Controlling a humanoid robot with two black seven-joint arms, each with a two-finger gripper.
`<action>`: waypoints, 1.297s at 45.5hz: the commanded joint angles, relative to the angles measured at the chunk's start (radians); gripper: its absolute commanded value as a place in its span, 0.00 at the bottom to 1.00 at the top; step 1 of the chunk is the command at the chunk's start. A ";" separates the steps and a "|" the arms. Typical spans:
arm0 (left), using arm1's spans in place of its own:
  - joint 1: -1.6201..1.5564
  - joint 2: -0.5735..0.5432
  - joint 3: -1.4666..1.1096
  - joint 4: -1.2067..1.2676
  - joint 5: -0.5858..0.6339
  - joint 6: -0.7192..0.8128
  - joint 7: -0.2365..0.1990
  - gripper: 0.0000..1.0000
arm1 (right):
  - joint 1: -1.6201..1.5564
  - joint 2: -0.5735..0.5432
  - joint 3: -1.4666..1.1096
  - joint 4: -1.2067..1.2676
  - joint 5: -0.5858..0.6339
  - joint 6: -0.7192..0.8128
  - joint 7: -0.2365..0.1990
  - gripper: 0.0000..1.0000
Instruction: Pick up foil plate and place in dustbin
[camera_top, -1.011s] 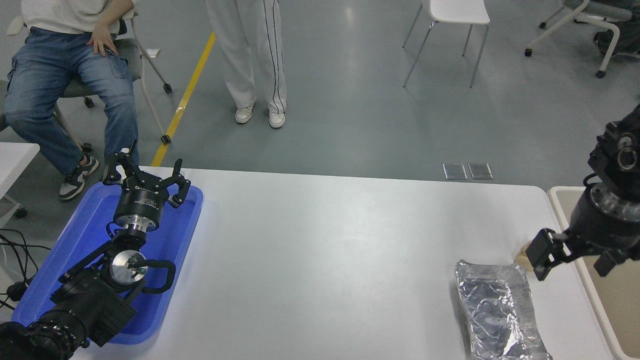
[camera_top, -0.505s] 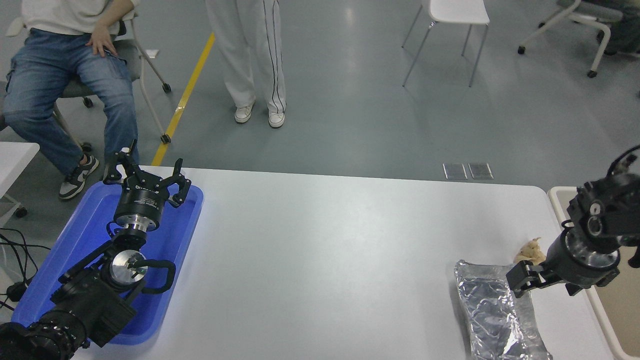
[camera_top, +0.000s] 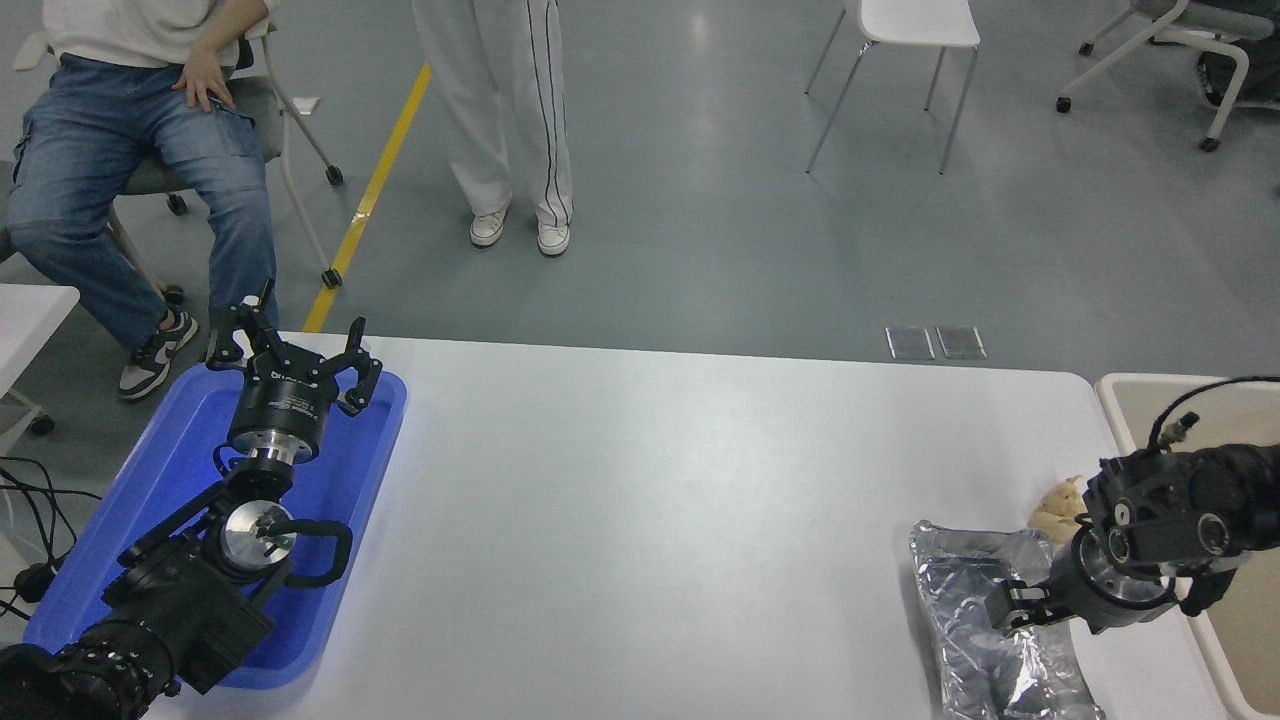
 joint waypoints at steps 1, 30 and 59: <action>0.000 -0.001 0.000 0.000 0.000 0.001 0.000 1.00 | -0.081 0.003 0.007 -0.097 0.012 -0.010 -0.001 0.89; 0.000 0.001 0.000 0.001 0.000 0.000 0.000 1.00 | -0.091 -0.015 0.007 -0.097 0.157 0.027 -0.001 0.17; 0.000 -0.001 0.000 0.001 0.000 0.001 0.000 1.00 | -0.075 -0.035 0.030 -0.093 0.167 0.190 0.000 0.00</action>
